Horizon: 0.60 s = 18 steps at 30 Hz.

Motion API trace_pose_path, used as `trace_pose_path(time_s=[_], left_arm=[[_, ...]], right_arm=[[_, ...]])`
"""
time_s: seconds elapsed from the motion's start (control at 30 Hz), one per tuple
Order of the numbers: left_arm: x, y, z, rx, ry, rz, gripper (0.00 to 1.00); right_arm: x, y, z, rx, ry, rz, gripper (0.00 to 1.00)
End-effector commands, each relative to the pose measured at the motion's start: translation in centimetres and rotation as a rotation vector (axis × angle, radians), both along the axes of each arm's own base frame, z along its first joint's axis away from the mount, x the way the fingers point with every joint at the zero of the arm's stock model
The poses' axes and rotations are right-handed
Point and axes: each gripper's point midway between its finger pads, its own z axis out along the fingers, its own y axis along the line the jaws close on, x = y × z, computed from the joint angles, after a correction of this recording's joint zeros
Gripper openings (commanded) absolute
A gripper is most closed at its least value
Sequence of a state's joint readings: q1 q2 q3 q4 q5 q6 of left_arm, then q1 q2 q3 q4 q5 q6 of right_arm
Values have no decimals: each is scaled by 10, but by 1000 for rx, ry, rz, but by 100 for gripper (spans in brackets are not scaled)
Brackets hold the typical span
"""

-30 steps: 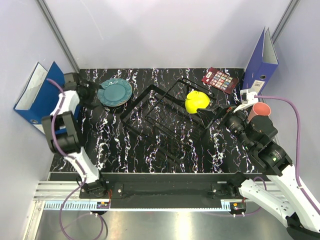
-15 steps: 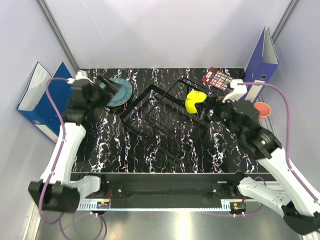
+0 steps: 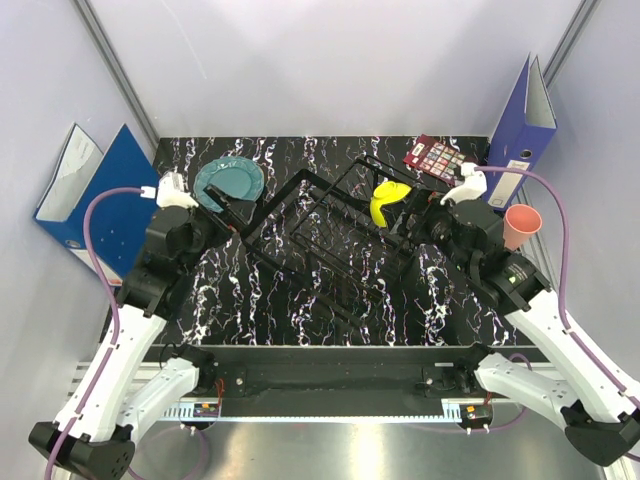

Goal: Unload the mixed dishes from the dish rack
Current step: Pick up the bowl from the dish rack.

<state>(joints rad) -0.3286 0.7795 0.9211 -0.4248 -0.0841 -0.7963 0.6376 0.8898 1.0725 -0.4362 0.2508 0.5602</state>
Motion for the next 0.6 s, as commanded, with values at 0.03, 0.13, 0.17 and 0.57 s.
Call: trace_pose_path(time_s=[0.03, 0.13, 0.17, 0.57], left_arm=[[2, 4, 7, 17, -57, 17, 99], [2, 5, 4, 13, -53, 22, 99], [2, 5, 2, 9, -49, 23, 99], [3, -1, -7, -6, -28, 6, 99]], right_arm=[[2, -4, 9, 159, -24, -75, 100], [5, -10, 6, 177, -28, -120, 100], [6, -13, 6, 179, -33, -135, 100], [31, -15, -10, 197, 4, -159, 100]])
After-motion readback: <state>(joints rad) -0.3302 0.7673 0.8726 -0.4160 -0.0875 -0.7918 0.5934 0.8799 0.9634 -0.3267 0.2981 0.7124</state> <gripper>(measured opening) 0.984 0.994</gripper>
